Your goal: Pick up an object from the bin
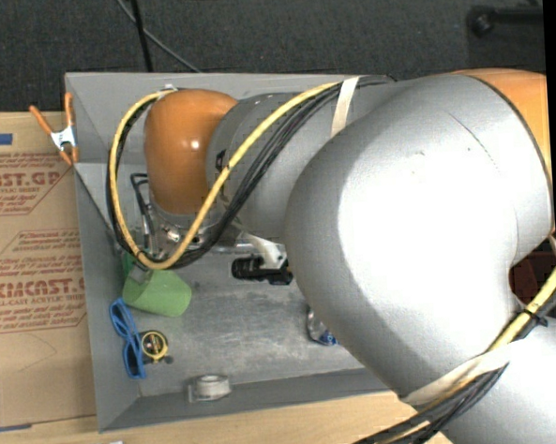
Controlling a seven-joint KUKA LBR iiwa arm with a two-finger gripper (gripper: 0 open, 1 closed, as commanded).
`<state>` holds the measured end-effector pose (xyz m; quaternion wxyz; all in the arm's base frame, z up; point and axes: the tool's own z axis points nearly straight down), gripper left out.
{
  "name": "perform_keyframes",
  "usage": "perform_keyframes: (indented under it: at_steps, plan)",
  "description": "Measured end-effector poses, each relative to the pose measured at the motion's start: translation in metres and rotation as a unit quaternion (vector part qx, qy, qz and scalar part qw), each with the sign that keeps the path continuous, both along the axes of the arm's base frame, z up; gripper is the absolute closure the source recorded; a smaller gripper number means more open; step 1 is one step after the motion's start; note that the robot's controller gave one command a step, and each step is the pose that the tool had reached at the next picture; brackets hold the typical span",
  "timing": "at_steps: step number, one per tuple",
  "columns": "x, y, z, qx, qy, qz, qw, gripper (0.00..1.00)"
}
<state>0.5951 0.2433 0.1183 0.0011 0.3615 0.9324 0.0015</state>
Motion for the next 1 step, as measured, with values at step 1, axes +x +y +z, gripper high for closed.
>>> perform_keyframes:
  at_steps: [1]
  plan:
    - [0.0008, 0.0007, 0.0342, 0.0, -0.0001, 0.001, 1.0, 1.0]
